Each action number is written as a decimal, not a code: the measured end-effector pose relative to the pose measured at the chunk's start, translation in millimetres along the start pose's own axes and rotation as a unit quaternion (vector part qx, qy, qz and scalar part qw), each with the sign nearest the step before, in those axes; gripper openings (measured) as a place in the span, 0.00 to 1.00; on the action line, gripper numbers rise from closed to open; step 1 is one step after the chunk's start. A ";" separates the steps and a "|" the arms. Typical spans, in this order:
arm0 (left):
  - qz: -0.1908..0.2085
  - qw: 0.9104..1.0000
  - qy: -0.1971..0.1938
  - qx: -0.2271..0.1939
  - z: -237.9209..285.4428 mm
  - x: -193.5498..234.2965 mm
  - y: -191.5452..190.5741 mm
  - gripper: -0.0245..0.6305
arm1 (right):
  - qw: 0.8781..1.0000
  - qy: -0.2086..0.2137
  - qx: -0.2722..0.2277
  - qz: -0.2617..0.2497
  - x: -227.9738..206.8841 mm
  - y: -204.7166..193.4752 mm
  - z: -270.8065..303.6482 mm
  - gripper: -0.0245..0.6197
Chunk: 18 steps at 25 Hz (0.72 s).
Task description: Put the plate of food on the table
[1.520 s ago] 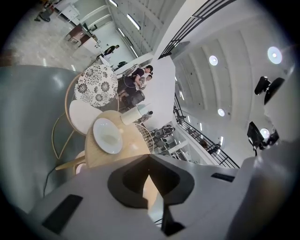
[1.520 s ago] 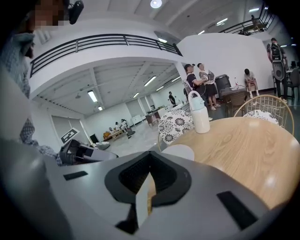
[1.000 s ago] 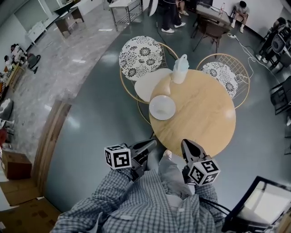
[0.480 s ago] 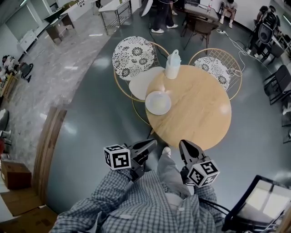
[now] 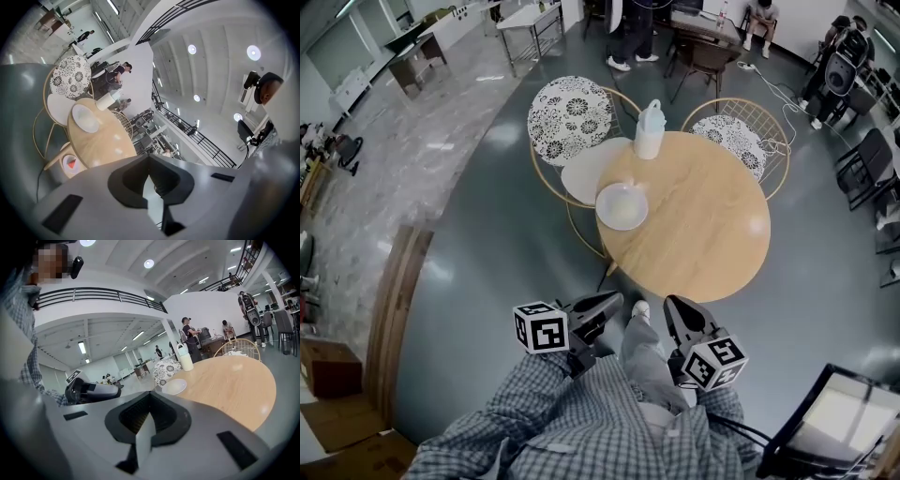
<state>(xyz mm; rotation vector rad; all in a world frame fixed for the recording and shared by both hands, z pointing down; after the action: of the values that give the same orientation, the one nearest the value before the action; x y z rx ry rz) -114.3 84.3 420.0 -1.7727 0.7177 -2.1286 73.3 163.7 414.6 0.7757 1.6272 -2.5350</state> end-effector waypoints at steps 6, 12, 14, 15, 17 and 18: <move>0.001 1.000 -0.010 0.008 -1.6 -5.4 -13.3 0.05 | 1.000 -0.007 0.002 0.002 5.7 -11.9 -10.2 0.05; 0.004 1.000 -0.014 0.012 -5.9 -10.5 -20.3 0.05 | 1.000 -0.009 0.001 0.002 12.8 -17.6 -17.5 0.05; 0.006 1.000 -0.015 0.012 -6.3 -12.3 -21.3 0.05 | 1.000 -0.010 -0.001 0.001 13.9 -18.2 -19.8 0.05; 0.006 1.000 -0.016 0.012 -6.3 -13.3 -22.1 0.05 | 1.000 -0.010 -0.001 0.000 14.3 -18.5 -20.8 0.05; 0.008 1.000 -0.018 0.013 -6.1 -15.3 -23.7 0.05 | 1.000 -0.010 -0.002 -0.001 14.8 -19.1 -22.2 0.05; 0.009 1.000 -0.019 0.013 -6.3 -16.1 -24.4 0.05 | 1.000 -0.009 -0.003 -0.001 15.4 -19.3 -22.4 0.05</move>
<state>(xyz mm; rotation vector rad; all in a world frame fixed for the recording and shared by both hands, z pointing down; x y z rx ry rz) -114.6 114.2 418.9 -1.7810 0.6894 -2.0781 63.1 195.4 417.0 0.7474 1.6293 -2.5307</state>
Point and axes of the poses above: the fingertips, and each gripper's own axes: z forward along the fingers, x to its left, y out of its top, the point moved 7 cm from there along -z, backward along the fingers, and after that the axes turned 1 degree about x, right-handed, at the moved point
